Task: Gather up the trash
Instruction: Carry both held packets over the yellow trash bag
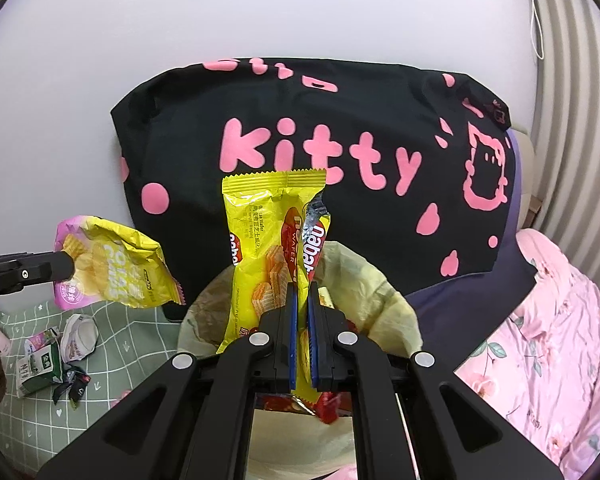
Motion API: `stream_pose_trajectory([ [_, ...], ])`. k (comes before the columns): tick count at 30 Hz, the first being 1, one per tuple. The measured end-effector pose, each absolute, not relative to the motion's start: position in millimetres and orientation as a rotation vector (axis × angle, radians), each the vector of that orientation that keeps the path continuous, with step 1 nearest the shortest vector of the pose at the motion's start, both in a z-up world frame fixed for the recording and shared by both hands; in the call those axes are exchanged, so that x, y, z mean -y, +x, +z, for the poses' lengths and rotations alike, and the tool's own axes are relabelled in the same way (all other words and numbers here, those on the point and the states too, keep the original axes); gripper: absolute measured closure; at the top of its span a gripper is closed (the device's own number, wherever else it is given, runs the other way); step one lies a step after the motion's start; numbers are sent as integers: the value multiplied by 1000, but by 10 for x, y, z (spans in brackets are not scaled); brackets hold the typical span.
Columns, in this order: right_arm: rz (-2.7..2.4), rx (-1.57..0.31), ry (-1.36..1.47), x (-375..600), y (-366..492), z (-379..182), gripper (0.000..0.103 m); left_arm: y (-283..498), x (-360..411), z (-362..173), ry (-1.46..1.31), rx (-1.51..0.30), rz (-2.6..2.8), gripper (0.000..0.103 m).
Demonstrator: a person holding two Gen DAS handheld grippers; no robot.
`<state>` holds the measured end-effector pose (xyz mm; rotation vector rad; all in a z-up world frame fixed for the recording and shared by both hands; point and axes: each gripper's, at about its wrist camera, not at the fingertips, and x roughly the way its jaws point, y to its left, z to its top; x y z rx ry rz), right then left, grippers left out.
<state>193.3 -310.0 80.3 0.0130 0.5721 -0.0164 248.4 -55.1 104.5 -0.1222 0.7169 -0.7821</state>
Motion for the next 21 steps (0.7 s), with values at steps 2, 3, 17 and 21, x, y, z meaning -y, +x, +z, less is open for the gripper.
stream_pose_trajectory([
  [2,-23,-569,12,3152,1920,807,97,2493,587,1051,-132,-719,-795,85],
  [3,-27,-570,12,3178,1916,804,97,2515,614,1048,-141,-725,-803,85],
  [17,-62,-665,-6,3562,1964,516,97,2866,1488,557,-47,-901,-840,84],
  [21,-37,-712,-7,3604,2115,354,97,2889,1754,293,93,-965,-809,84],
])
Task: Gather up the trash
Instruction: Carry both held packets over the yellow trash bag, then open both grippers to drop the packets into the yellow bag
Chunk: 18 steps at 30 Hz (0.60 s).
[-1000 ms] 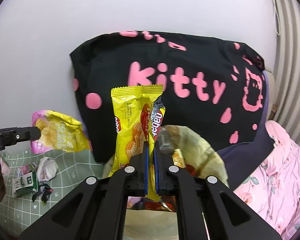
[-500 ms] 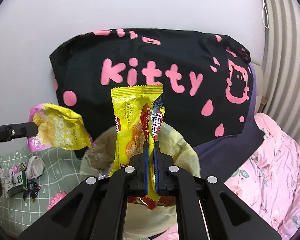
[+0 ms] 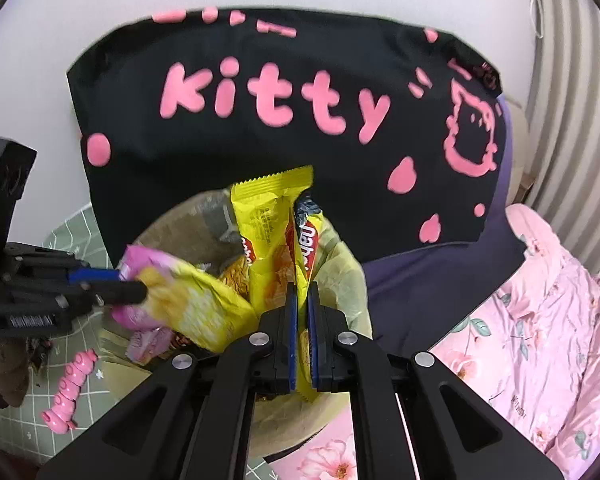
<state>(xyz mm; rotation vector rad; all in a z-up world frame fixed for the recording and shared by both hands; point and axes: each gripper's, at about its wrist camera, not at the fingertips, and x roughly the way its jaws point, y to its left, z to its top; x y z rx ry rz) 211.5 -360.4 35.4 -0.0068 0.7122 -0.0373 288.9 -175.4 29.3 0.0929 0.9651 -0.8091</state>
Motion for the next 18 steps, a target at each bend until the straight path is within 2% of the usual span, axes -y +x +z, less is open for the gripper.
stream_pose_trajectory([
  [8,54,-801,-25,3487,2297,71,97,2908,1756,163,101,-994,-788,84],
  [18,46,-822,-4,3545,2243,66,97,2893,1854,147,115,-1006,-808,82],
])
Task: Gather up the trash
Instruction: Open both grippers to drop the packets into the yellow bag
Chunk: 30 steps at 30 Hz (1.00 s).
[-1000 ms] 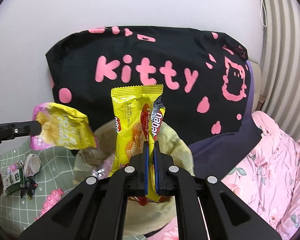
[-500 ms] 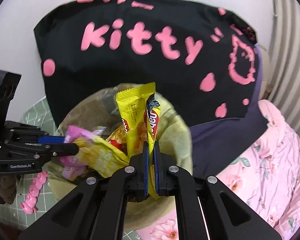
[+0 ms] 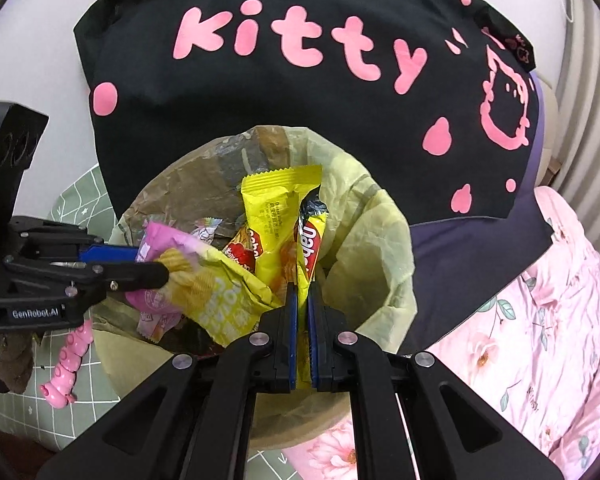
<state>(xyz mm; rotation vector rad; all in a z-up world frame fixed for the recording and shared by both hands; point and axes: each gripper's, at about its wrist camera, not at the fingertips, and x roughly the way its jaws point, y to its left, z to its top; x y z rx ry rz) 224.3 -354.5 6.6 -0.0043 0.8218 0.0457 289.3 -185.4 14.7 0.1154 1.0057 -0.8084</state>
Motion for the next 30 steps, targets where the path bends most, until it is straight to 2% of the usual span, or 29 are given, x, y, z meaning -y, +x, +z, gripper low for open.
stream_pose_trajectory([
  [9,33,-812,9,3537,2186,94,97,2882,1844,124,105,-1020,-839,79],
  [15,-7,-802,34,3564,2167,95,96,2880,1754,180,66,-1005,-841,72],
  [17,-18,-796,38,3571,2155,99,95,2854,1693,212,51,-995,-846,66],
  [19,-33,-791,44,3578,2138,106,91,2835,1656,252,43,-978,-842,62],
  [23,-40,-774,64,3585,2108,136,73,2773,1562,353,33,-927,-832,58],
  [30,-40,-699,53,3439,2031,319,70,2638,976,537,-81,-812,-738,56],
])
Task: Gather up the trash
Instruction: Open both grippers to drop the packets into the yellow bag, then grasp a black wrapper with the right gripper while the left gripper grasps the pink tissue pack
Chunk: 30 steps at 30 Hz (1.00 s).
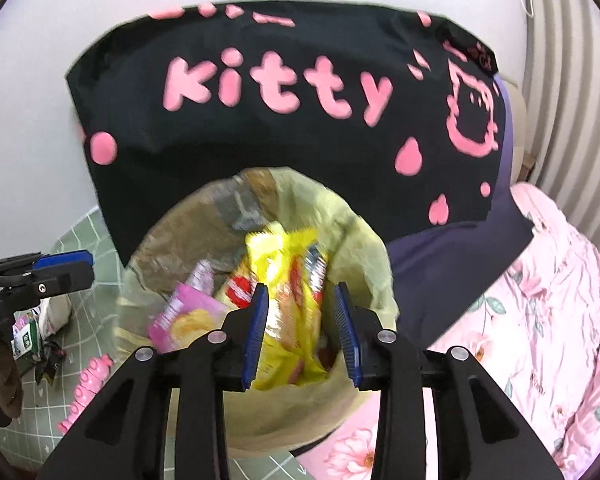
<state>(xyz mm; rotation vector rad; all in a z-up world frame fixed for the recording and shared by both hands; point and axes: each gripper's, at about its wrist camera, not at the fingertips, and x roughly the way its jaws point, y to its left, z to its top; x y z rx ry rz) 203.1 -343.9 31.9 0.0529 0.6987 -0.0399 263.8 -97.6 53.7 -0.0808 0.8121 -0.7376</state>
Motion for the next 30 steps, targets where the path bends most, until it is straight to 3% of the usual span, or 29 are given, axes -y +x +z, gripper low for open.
stream_pose_trajectory([
  [9,173,-639,20,2788,2040,407,63,2418,-433,289,-131,-804,-482,56],
  [18,466,-756,-44,1736,2165,108,63,2035,-1967,-74,-237,-829,-92,56],
  [30,877,-915,-351,261,2081,-560,63,1695,-2496,-198,-334,-826,33,56],
])
